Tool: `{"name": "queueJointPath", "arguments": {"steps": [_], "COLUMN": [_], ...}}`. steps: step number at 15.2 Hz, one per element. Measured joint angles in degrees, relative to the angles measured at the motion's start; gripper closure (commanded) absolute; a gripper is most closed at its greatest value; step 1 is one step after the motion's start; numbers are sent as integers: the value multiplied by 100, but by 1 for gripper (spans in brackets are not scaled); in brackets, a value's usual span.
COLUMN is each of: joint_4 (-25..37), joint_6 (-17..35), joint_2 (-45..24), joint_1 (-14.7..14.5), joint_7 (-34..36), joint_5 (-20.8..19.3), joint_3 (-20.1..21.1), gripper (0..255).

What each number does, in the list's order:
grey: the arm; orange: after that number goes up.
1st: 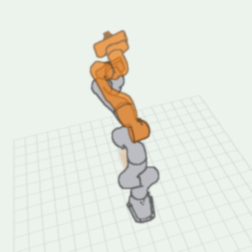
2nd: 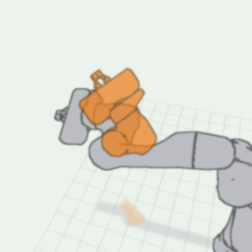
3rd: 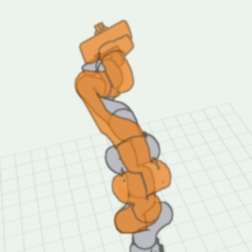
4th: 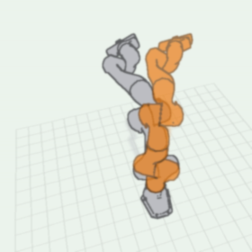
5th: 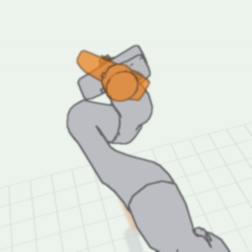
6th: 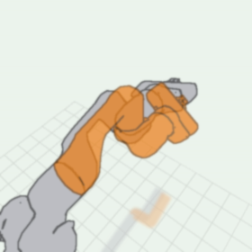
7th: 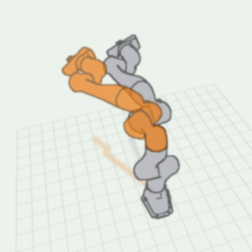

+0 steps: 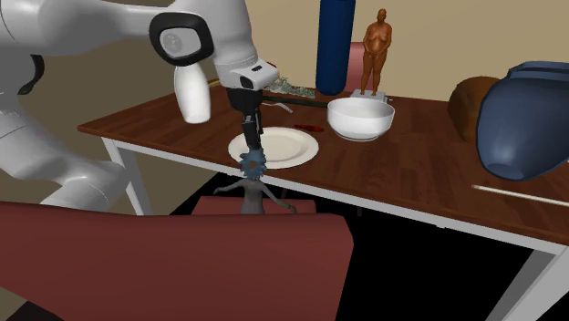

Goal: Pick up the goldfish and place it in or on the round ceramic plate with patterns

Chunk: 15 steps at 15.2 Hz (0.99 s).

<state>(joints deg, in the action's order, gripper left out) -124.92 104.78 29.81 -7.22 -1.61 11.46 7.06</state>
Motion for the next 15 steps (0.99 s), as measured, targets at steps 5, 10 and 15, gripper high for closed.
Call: {"name": "queueJointPath", "arguments": {"steps": [5, 10, 15], "joint_4": [450, 1212, 1892], "joint_6": [503, 790, 1097], "joint_2": [-733, -1542, -2270], "joint_1": [-229, -428, -630], "joint_7": [-20, -28, -46], "joint_5": [363, 638, 865], "joint_3": [193, 377, 580], "gripper": [0, 0, 0]}}
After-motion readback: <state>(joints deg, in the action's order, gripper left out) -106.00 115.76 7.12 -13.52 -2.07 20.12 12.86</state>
